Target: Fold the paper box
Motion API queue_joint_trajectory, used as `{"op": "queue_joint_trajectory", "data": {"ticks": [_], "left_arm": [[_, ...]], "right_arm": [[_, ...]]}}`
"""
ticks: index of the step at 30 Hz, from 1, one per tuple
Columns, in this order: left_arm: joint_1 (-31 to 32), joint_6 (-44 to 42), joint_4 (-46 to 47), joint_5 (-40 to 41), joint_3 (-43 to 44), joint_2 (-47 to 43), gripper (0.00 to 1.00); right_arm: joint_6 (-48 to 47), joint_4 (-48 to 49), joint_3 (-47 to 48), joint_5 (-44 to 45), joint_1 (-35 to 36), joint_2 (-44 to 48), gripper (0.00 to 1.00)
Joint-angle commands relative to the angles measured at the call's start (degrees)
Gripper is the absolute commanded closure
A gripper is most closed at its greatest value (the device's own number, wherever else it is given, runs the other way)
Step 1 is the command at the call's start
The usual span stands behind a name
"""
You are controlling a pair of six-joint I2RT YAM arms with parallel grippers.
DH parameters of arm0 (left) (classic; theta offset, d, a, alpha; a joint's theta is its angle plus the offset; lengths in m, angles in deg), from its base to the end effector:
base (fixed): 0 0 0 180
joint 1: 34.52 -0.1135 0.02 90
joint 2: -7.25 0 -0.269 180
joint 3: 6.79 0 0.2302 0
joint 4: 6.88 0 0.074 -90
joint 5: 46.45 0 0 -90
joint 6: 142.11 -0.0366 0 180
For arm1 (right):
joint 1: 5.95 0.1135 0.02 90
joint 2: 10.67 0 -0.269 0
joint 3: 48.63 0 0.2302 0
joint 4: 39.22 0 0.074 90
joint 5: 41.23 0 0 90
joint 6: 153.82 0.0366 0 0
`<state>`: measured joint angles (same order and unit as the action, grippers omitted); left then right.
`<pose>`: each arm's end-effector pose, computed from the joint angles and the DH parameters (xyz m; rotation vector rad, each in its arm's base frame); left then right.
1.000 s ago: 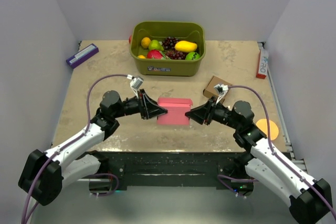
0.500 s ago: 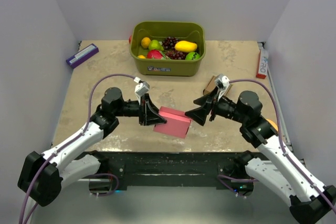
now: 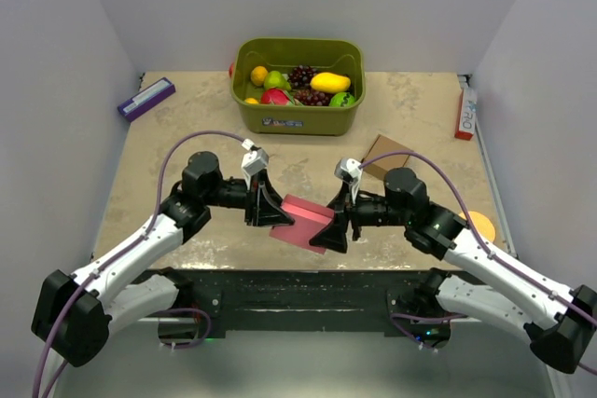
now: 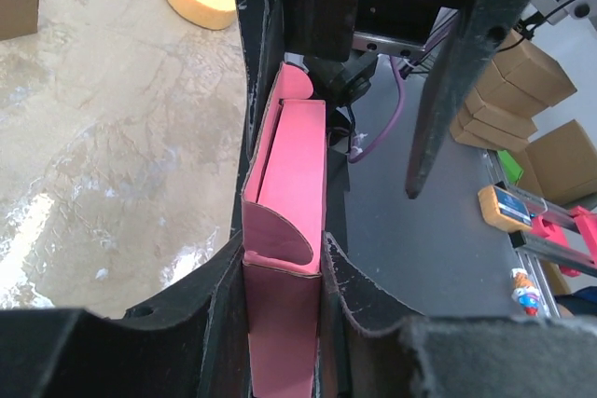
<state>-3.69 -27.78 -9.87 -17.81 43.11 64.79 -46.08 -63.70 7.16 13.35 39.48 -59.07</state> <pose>0.1499 -0.1269 0.2930 0.9607 1.7008 -1.5949 0.1034 0.1352 0.3138 -0.9277 1.8115 1.3053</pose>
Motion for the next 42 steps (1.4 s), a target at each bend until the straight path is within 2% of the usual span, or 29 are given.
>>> {"op": "queue_joint_trajectory", "data": {"ticks": [1, 3, 4, 5, 6, 7, 8, 9, 11, 12, 15, 16, 17, 19, 20, 23, 27, 31, 42], "left_arm": [[0.11, -3.15, -1.48, -0.25, 2.83, -0.41, 0.95], [0.11, -3.85, -2.01, 0.45, 2.83, -0.76, 0.95], [0.11, -4.21, -2.27, 0.63, 2.74, -0.85, 0.95], [0.11, -4.47, -2.62, 0.89, 2.74, -0.85, 0.95], [0.20, -5.43, -3.58, 1.76, 2.74, -0.85, 0.92], [0.20, -6.05, -4.29, 2.56, 2.92, -0.85, 0.87], [0.20, -6.67, -5.08, 5.00, 3.01, -0.94, 0.80], [0.11, -8.15, -7.26, 6.85, 3.27, -1.11, 0.63], [0.20, -9.65, -9.38, 10.72, 4.15, -1.63, 0.47], [0.20, -10.70, -11.31, 15.96, 4.76, -1.99, 0.30], [0.11, -12.64, -15.80, 28.61, 5.90, -3.74, 0.16], [0.20, -12.91, -16.25, 31.54, 6.08, -4.18, 0.14], [0.11, -13.17, -16.86, 34.53, 6.17, -4.97, 0.13], [0.11, -14.40, -18.53, 40.69, 7.13, -5.16, 0.12], [0.20, -15.02, -18.97, 41.49, 7.66, -4.63, 0.12], [0.20, -17.65, -21.17, 40.10, 10.56, -1.48, 0.13], [0.11, -20.55, -22.58, 42.64, 12.58, 3.19, 0.21], [0.46, -21.09, -21.26, 40.63, 11.62, 6.79, 0.28], [1.69, -20.21, -18.27, 35.17, 10.83, 10.84, 0.33]], "right_arm": [[-0.15, 1.81, 1.06, 3.77, 0.54, -0.64, 0.20], [-0.51, 0.93, 1.59, 4.83, 0.62, -1.08, 0.31], [-0.77, 0.93, 1.68, 5.36, 0.63, -1.25, 0.42], [-0.95, 0.84, 1.76, 5.88, 0.63, -1.26, 0.50], [-1.30, 0.75, 1.94, 7.02, 0.71, -1.26, 0.56], [-2.26, 0.58, 2.11, 7.81, 0.71, -1.52, 0.69], [-2.79, -0.29, 2.38, 8.87, 0.80, -1.69, 0.73], [-3.49, -0.56, 2.38, 9.83, 0.97, -1.96, 0.77], [-5.34, -1.53, 2.29, 12.65, 1.06, -3.01, 0.88], [-5.87, -1.88, 2.29, 13.53, 1.15, -3.45, 0.88], [-6.66, -1.53, 1.94, 17.57, 1.94, -4.16, 0.89], [-6.84, -1.36, 1.94, 19.58, 2.64, -4.33, 0.89], [-7.19, -2.05, 2.29, 24.30, 4.04, -5.12, 0.89], [-7.71, -2.85, 2.90, 27.84, 5.54, -6.96, 0.89], [-7.80, -3.81, 3.26, 31.95, 7.11, -8.01, 0.89], [-8.86, -3.65, 4.58, 35.24, 9.14, -11.88, 0.89], [-10.35, -1.62, 4.49, 39.80, 10.38, -13.65, 0.89], [-11.06, -1.45, 4.75, 40.17, 10.56, -15.23, 0.88], [-11.85, -1.44, 3.26, 40.52, 11.00, -15.93, 0.88]]}}
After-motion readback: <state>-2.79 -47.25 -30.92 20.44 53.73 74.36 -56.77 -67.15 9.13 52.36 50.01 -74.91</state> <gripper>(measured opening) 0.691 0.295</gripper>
